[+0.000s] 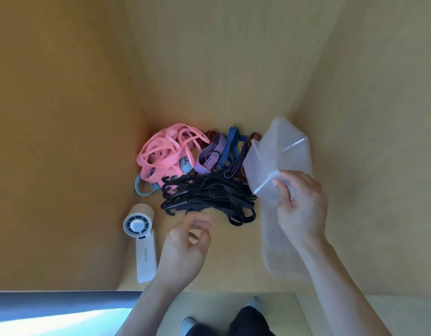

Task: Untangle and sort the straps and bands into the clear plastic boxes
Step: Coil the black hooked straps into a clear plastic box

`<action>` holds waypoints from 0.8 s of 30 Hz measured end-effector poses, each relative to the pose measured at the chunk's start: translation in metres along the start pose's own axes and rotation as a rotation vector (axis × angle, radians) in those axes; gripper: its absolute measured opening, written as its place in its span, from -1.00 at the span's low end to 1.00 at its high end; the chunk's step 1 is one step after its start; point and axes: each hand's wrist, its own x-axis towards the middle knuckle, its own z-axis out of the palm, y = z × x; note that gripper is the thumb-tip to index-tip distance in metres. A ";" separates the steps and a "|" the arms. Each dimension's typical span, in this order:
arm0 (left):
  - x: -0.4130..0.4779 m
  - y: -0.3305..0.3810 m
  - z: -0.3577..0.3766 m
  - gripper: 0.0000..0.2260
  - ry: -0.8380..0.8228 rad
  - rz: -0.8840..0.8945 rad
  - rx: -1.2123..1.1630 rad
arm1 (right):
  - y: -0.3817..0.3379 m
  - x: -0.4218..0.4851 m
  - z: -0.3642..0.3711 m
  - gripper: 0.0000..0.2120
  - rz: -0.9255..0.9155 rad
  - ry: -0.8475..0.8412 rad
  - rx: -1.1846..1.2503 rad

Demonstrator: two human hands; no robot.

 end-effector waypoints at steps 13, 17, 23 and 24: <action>-0.011 -0.024 -0.038 -0.44 -0.197 -0.455 -1.123 | -0.112 -0.091 -0.011 -0.92 -0.347 -0.493 0.110; -0.029 -0.042 -0.050 -0.42 -0.192 -0.450 -1.109 | -0.105 -0.109 -0.007 -0.89 -0.312 -0.663 0.046; -0.043 -0.048 -0.044 -0.56 -0.151 -0.552 -1.033 | -0.091 -0.118 -0.007 -0.79 -0.198 -0.707 0.082; -0.043 -0.048 -0.043 -0.59 -0.158 -0.568 -1.024 | -0.090 -0.119 -0.008 -0.75 -0.145 -0.680 0.086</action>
